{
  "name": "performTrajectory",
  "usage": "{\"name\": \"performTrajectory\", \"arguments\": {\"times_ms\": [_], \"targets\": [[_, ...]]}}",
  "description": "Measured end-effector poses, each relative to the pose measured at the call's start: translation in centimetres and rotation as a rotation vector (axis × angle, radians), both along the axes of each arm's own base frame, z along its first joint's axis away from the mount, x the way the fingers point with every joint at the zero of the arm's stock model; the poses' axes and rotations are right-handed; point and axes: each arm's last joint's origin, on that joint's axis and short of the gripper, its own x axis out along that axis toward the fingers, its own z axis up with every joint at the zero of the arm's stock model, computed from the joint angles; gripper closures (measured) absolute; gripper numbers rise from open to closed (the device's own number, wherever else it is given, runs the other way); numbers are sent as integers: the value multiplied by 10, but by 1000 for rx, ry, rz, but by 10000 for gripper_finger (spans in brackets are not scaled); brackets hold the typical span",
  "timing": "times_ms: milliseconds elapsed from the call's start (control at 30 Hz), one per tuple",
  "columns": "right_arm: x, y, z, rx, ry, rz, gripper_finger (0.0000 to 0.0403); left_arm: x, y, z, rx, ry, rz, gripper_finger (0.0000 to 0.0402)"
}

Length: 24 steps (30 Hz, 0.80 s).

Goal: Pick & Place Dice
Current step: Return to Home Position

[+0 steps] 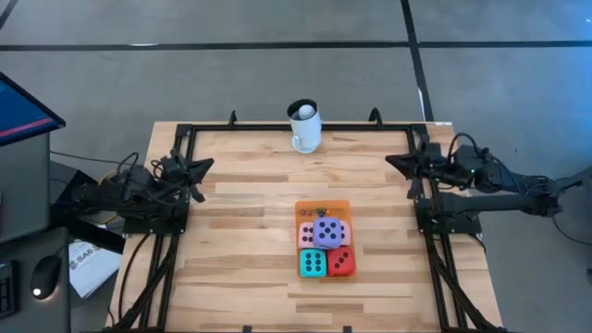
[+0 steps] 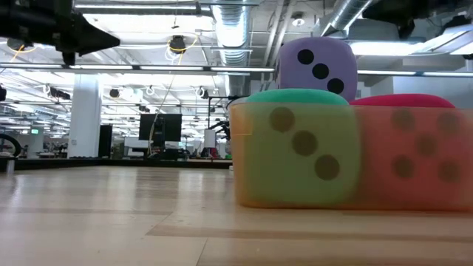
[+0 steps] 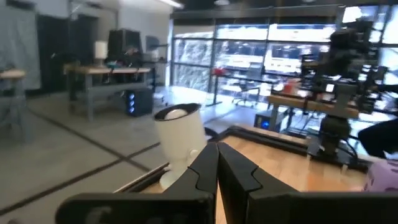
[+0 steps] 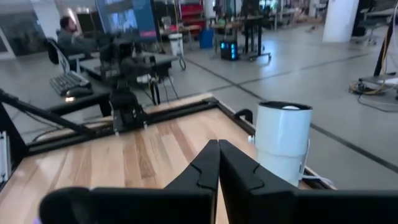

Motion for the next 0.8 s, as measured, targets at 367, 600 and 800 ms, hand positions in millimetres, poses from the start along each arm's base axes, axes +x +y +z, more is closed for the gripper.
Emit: {"name": "performTrajectory", "arguments": {"times_ms": [367, 600, 800], "targets": [[-29, 4, -18, -7, -135, 62, 398, 20, -13, -33, 153, -5, -443, 402], [-35, 6, -18, -24, -145, 113, 398, 24, -14, -49, 151, 7, -482, 402], [-35, 6, -19, -29, -133, 117, 397, 25, -14, -50, 145, 17, -480, 402]]}}
